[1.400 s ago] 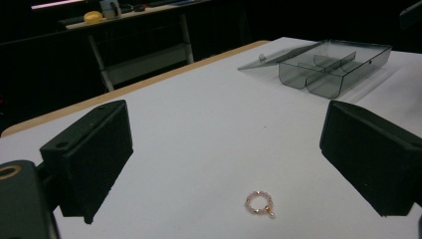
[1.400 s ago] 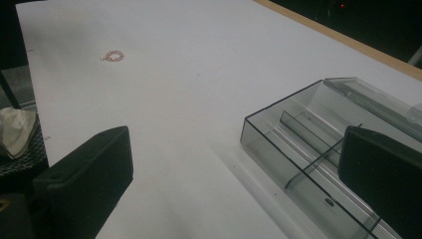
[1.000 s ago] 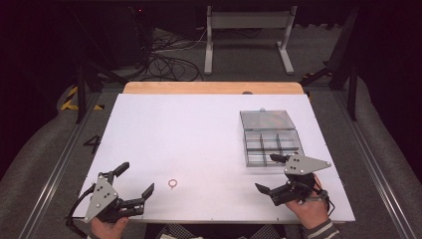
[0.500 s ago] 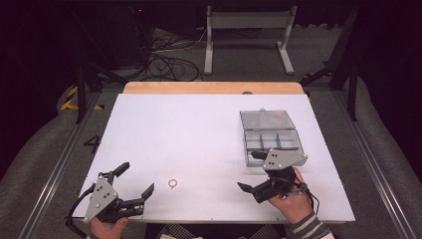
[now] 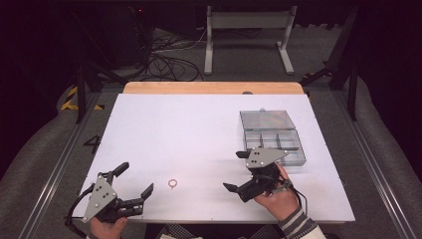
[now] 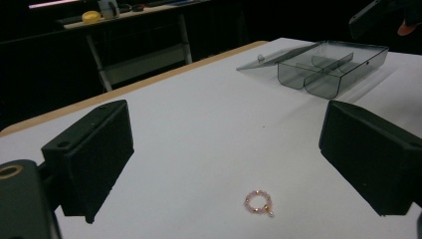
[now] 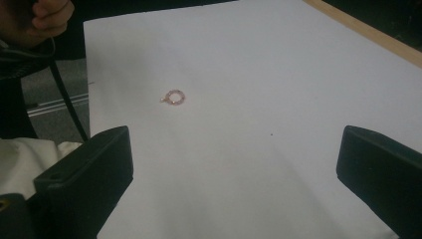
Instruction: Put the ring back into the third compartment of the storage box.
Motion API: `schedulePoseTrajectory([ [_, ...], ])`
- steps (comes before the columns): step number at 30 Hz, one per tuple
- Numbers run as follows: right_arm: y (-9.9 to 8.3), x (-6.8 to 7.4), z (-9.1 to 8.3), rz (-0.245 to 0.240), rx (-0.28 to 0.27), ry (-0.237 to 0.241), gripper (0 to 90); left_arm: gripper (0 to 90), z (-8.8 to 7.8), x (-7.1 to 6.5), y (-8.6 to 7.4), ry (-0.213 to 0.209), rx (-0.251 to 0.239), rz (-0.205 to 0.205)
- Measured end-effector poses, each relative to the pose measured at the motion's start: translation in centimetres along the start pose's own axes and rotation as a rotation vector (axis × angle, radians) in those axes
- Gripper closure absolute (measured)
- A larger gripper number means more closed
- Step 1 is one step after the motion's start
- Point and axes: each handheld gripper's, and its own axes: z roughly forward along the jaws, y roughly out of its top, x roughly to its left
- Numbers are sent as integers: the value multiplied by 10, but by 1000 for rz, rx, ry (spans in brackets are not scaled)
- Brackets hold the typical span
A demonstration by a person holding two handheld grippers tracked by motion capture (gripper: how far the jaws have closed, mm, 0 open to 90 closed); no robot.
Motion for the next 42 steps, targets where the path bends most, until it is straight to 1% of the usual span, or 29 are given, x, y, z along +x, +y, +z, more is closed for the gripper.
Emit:
schedulePoseTrajectory([
  [2,1,0,2,14,1,10,21,74,0,0,0,-2,1,-1],
  [4,1,0,3,17,2,21,27,74,0,0,0,-2,2,1],
  [7,2,2,5,14,2,20,33,75,0,0,0,-2,1,-1],
  [10,3,5,7,21,0,8,40,74,0,0,0,-4,2,-2],
  [14,6,6,12,25,9,18,69,74,0,0,0,-2,-1,-1],
  [17,10,8,19,29,16,35,114,75,0,1,0,-2,-1,-5],
  [19,11,8,20,30,17,36,124,75,-1,2,0,-3,1,-5],
  [22,14,9,30,36,19,47,157,75,-1,2,0,-3,1,-7],
  [25,16,10,34,37,24,48,172,75,-1,2,0,-3,-1,-8],
  [29,17,11,44,48,37,48,216,75,-1,2,-1,-3,2,-9],
  [31,18,12,53,60,45,58,249,75,-1,2,-1,-3,0,-11],
  [32,18,12,53,60,45,58,249,75,-1,2,-1,-2,0,-14],
  [37,19,15,69,73,48,85,294,75,-1,2,-1,-2,1,-12],
  [38,19,16,76,79,53,92,314,75,-1,2,-1,-2,1,-12],
  [39,19,16,76,79,53,92,314,75,-1,2,-1,-2,1,-13],
  [42,19,19,87,84,59,99,337,75,-1,3,-1,-2,2,-7],
])
